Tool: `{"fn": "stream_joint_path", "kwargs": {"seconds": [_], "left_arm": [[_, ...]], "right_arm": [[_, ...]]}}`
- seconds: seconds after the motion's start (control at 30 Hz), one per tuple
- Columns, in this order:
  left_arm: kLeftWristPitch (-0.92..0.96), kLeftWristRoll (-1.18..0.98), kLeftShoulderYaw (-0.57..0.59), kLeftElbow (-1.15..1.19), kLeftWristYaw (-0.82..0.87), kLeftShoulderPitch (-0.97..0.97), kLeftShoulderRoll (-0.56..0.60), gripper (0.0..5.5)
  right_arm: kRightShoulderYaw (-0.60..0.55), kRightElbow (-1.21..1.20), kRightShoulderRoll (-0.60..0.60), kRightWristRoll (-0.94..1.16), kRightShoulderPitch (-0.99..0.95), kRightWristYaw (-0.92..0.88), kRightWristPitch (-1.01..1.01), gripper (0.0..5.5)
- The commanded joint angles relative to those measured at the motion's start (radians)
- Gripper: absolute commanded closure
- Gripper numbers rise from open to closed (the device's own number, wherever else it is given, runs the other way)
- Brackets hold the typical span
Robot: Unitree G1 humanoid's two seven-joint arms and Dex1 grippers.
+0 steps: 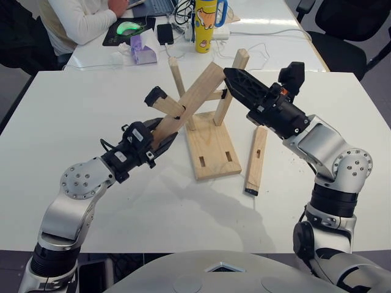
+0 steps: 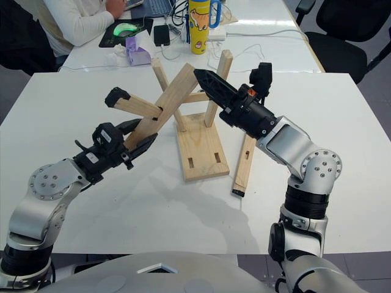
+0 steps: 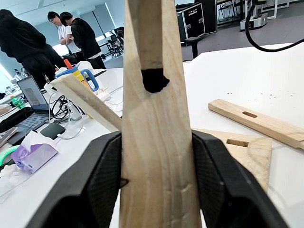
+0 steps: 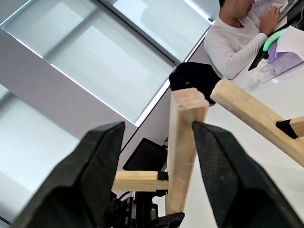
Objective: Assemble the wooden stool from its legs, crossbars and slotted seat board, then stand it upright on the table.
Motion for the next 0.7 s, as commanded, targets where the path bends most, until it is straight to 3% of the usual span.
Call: {"fn": "stream_joint_path", "kwargs": {"seconds": [0.03,0.4,0.7], "left_arm": [[-0.007,-0.037,0.021,-0.004,-0.002,-0.046,-0.024,3.44],[0.006,-0.032,-0.031,-0.029,-0.032,-0.017,-0.011,3.44],[0.000,-0.012,-0.034,-0.014,-0.022,-0.035,-0.021,3.44]], "right_arm": [[0.027,-0.012,-0.021,0.006,0.020,-0.001,-0.013,2.85],[0.048,-0.005,-0.031,-0.002,0.009,0.006,-0.059,2.85],[0.059,-0.013,-0.036,0.016,0.008,0.010,-0.075,4.21]]}}
